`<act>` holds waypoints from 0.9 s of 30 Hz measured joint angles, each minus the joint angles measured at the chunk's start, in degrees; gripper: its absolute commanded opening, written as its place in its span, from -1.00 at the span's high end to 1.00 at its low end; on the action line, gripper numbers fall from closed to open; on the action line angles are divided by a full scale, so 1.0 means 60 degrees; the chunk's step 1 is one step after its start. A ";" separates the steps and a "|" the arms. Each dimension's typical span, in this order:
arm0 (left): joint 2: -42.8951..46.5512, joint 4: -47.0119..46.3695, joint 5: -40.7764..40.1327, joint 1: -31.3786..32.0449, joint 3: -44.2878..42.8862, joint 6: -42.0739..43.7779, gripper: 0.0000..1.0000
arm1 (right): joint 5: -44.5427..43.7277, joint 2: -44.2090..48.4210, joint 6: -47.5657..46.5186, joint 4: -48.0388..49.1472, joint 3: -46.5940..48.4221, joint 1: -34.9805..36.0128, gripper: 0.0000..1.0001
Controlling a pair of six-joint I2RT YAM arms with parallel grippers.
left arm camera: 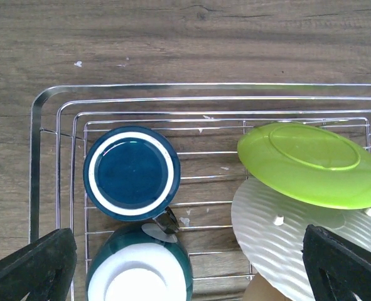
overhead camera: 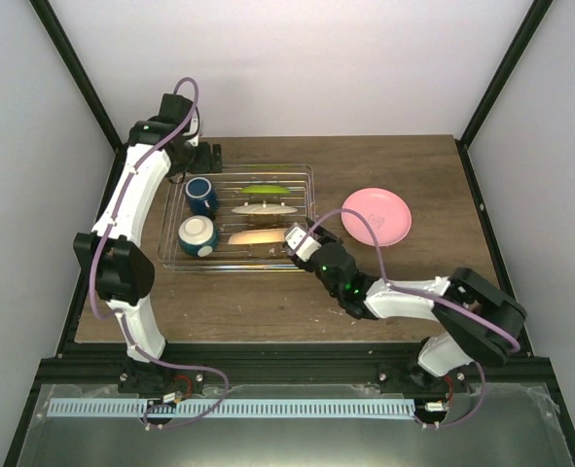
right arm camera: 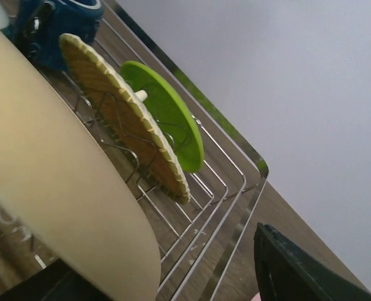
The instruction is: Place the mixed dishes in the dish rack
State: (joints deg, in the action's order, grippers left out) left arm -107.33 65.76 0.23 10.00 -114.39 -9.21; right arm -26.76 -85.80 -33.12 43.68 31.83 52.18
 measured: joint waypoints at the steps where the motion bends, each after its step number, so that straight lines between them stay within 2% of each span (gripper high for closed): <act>1: 0.0033 -0.0051 0.0007 0.0000 0.0076 0.0000 -1.00 | 0.0087 0.0233 0.0200 -0.0393 0.0000 0.0022 -0.30; 8: 0.0240 -0.0455 0.0022 0.0091 0.0397 -0.0025 -1.00 | 0.0546 0.1912 0.1260 -0.3293 -0.0004 0.0058 -0.77; 12: 0.0240 -0.0623 0.0033 0.0262 0.0397 -0.0029 -0.99 | 0.0794 0.2641 0.1672 -0.4736 -0.0004 0.0069 -0.90; 17: 0.0229 -0.0663 0.0015 0.0678 0.0204 0.0011 -1.00 | 0.0849 0.3355 0.2251 -0.5992 -0.0029 0.0069 -0.94; 21: 0.0102 -0.0674 0.0138 0.1089 -0.0481 0.0066 -1.00 | 0.0681 0.3687 0.3085 -0.6502 -0.0018 -0.0076 -0.90; 24: -0.0211 -0.0703 0.0266 0.1475 -0.1257 0.0102 -1.00 | 0.0743 0.3534 0.4124 -0.7071 0.0291 -0.0772 -0.87; 27: -0.0725 -0.0670 0.0397 0.1792 -0.2065 0.0124 -0.99 | 0.0892 0.3064 0.5340 -0.7726 0.1169 -0.2171 -0.84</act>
State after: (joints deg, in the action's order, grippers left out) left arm -111.68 61.73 2.61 20.75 -126.78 -8.47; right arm -21.41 -67.42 -1.08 -2.68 38.85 39.16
